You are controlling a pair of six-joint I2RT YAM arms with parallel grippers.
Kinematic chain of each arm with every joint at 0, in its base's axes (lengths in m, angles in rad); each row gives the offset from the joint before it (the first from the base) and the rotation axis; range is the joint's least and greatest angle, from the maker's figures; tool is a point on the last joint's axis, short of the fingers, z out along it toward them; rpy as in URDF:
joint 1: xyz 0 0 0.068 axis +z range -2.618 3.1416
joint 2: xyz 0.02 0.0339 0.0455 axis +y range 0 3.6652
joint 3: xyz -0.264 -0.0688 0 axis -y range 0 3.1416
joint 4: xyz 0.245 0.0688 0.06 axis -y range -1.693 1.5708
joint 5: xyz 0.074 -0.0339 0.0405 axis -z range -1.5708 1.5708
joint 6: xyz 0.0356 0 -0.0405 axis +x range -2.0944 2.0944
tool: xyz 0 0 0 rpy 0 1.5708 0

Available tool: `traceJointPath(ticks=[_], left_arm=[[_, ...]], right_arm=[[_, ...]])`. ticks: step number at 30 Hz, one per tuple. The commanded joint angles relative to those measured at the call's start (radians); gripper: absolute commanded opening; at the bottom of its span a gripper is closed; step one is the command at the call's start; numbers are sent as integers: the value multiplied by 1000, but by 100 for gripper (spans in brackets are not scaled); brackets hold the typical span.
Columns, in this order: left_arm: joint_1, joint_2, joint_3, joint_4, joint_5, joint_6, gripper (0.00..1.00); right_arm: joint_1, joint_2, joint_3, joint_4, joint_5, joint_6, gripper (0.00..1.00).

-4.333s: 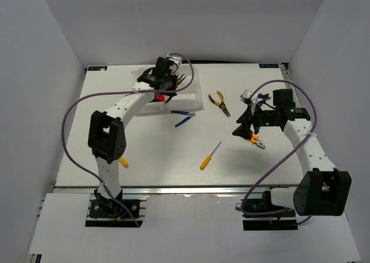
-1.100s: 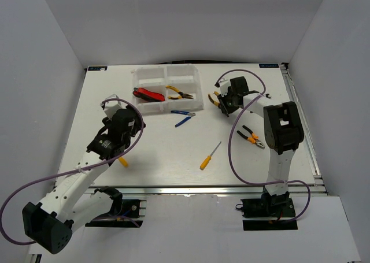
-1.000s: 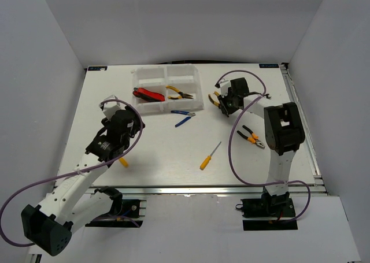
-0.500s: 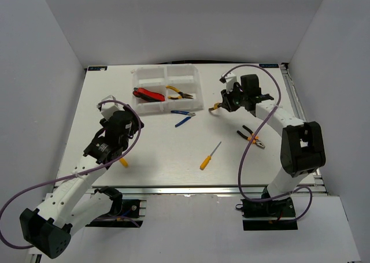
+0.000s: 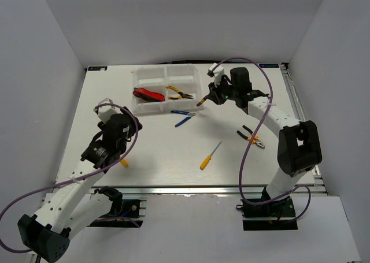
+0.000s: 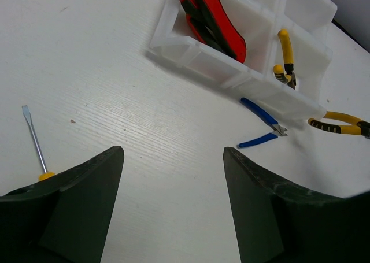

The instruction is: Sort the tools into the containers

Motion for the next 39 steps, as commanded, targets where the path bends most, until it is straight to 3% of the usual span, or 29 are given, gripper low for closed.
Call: traceJointPath(ticks=[1, 11, 21, 39], left_arm=[[3, -21, -12, 13, -4, -19, 81], [3, 49, -20, 206, 215, 35, 81], [5, 68, -24, 226, 240, 35, 81], [3, 7, -31, 163, 210, 1, 81]], right_arm=[[-4, -35, 37, 91, -18, 13, 0], [6, -102, 21, 106, -41, 47, 0], [29, -122, 73, 129, -55, 70, 0], [113, 181, 346, 203, -33, 116, 0]])
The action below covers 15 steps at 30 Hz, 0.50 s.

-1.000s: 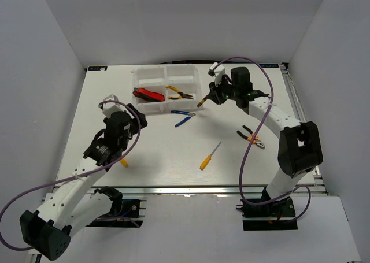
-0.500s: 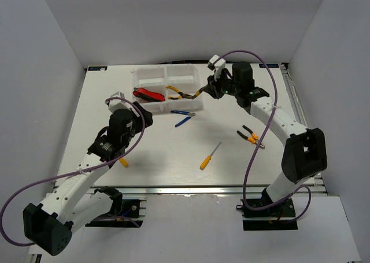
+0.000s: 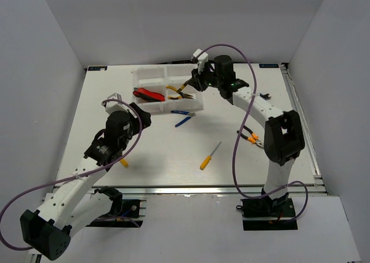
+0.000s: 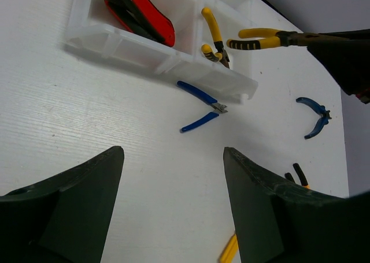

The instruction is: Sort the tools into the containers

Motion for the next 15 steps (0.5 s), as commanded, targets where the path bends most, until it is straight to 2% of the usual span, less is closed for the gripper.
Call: traceJointPath(ticks=[1, 15], left_arm=[[4, -33, -11, -24, -21, -14, 81], [4, -29, -11, -47, -22, -21, 81]], right_arm=[[14, 29, 93, 88, 3, 12, 0], [38, 171, 169, 142, 10, -10, 0]])
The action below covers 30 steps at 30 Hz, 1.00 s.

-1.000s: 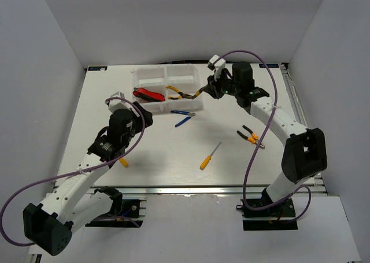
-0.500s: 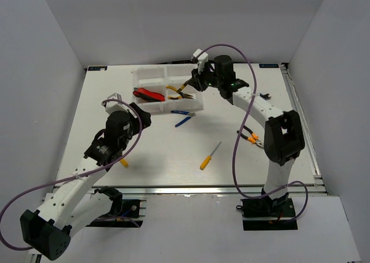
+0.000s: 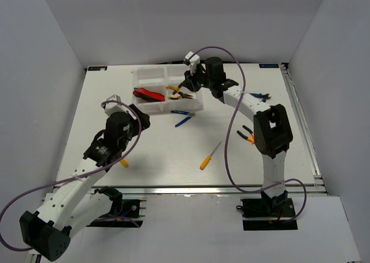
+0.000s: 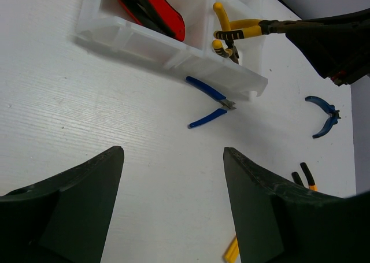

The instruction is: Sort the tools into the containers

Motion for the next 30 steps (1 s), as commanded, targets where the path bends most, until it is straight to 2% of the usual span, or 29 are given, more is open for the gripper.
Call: traceJointPath(ticks=[1, 7, 8, 9, 10, 11, 12, 14, 15, 19, 20, 25, 27, 28, 29, 30], left_arm=[[4, -10, -8, -1, -4, -8, 81], [4, -2, 0, -11, -5, -6, 81], [4, -3, -3, -11, -7, -11, 81], [4, -6, -6, -8, -7, -13, 81], [4, -11, -15, -5, -5, -16, 81], [4, -14, -20, -3, -5, -20, 81], [4, -17, -24, 2, -7, -23, 81], [4, -23, -32, 2, -8, -28, 81], [4, -23, -32, 2, -8, -28, 81], [4, -22, -32, -11, -19, -36, 82], [4, -17, -29, -17, -28, -45, 82], [4, 10, -29, -73, -56, -92, 78], [6, 17, -35, -95, -74, -109, 65], [6, 17, -37, -104, -82, -129, 54], [7, 15, -38, -113, -91, -138, 41], [12, 10, -38, -132, -100, -147, 18]], right_arm=[[10, 17, 64, 132, -7, -11, 0], [12, 57, 65, 162, 4, -36, 0], [12, 60, 61, 165, 5, -42, 6], [12, 60, 55, 165, 11, -51, 24], [10, 60, 38, 165, 11, -54, 33], [7, 59, 29, 160, 11, -59, 39], [7, 49, 19, 159, 13, -62, 50], [1, 36, -14, 149, 11, -75, 59], [-2, 16, -27, 146, 11, -79, 67], [-28, -70, -89, 103, -7, -103, 82], [-39, -120, -112, 88, -25, -108, 88], [-123, -273, -117, -206, -311, -224, 89], [-163, -343, -146, -322, -441, -261, 89], [-175, -365, -160, -363, -484, -279, 89], [-188, -412, -210, -392, -513, -307, 88], [-206, -438, -241, -416, -571, -331, 86]])
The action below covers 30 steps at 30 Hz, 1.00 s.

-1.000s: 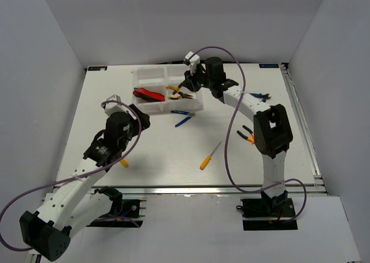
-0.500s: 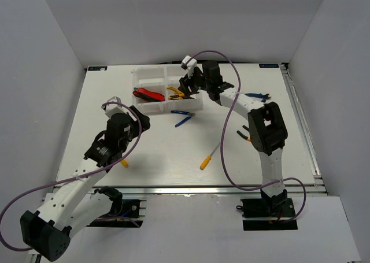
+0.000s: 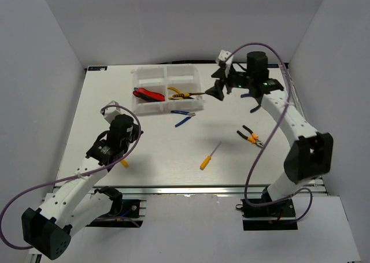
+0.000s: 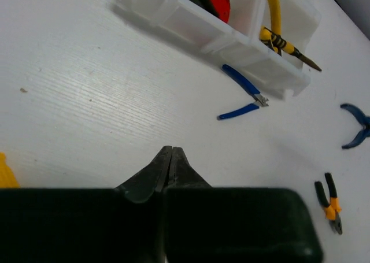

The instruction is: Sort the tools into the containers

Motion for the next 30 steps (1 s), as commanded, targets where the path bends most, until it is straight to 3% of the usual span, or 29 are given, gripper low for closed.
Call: traceJointPath(ticks=[1, 2, 4, 5, 6, 8, 10, 12, 14, 21, 30], left_arm=[[17, -9, -3, -64, -50, -57, 8], [29, -10, -3, -94, -51, -65, 0], [52, -15, -6, -121, -39, -88, 0], [87, -15, -12, -131, -19, -91, 0], [110, -16, -29, -133, 8, -91, 0], [176, -15, -51, -139, 91, -94, 0], [210, -16, -80, -135, 159, -93, 24], [238, -12, -97, -127, 199, -93, 47], [247, -6, -100, -118, 216, -90, 56], [248, 22, -97, -66, 280, -64, 73], [247, -6, -112, -44, 309, -35, 77]], right_arm=[[-37, -101, -103, -248, -245, -125, 84], [-43, -156, -135, -267, -262, -150, 77], [-55, -205, -234, -325, -272, -181, 68], [-63, -251, -260, -342, -266, -175, 56], [-69, -275, -318, -354, -261, -165, 50], [-94, -348, -385, -355, -234, -148, 44], [-109, -410, -465, -365, -197, -158, 48], [-141, -434, -496, -420, -152, -187, 64], [-175, -440, -505, -469, -108, -196, 66], [-287, -459, -561, -370, 32, -63, 72], [-327, -410, -617, -306, 236, -29, 89]])
